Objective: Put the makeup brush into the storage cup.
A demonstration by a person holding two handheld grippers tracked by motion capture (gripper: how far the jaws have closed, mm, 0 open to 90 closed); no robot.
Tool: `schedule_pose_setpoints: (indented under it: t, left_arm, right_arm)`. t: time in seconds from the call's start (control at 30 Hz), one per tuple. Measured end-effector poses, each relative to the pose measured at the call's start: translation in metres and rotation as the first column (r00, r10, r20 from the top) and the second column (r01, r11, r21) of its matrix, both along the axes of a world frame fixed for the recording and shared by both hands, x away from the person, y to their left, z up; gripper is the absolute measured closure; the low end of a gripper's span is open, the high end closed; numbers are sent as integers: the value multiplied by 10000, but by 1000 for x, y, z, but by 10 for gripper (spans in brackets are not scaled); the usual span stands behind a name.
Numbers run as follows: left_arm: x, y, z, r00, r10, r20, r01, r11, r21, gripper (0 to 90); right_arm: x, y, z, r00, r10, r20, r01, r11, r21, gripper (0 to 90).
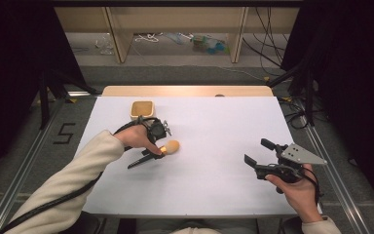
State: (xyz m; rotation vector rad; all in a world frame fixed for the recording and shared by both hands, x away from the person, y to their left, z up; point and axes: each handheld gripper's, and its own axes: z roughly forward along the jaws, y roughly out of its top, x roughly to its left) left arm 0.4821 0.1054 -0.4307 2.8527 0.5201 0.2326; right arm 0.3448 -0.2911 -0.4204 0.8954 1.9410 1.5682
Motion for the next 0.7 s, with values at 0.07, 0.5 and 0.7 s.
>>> schedule_pose_setpoints:
  t: [0.07, 0.5, 0.7]
  left_arm:
    - [0, 0, -2, 9999, -52, -122, 53, 9999, 113, 289]
    - [3, 1, -7, 9990, 287, -341, -267, 9980, 567, 347]
    - [6, 2, -9, 9990, 324, -292, -305, 9975, 639, 389]
  right_arm:
    - [0, 0, 0, 10000, 2, 34, -2, 10000, 42, 160]
    - [0, 0, 0, 10000, -24, 25, 24, 10000, -13, 160]
    - [0, 0, 0, 9999, 51, -121, -52, 9999, -122, 160]
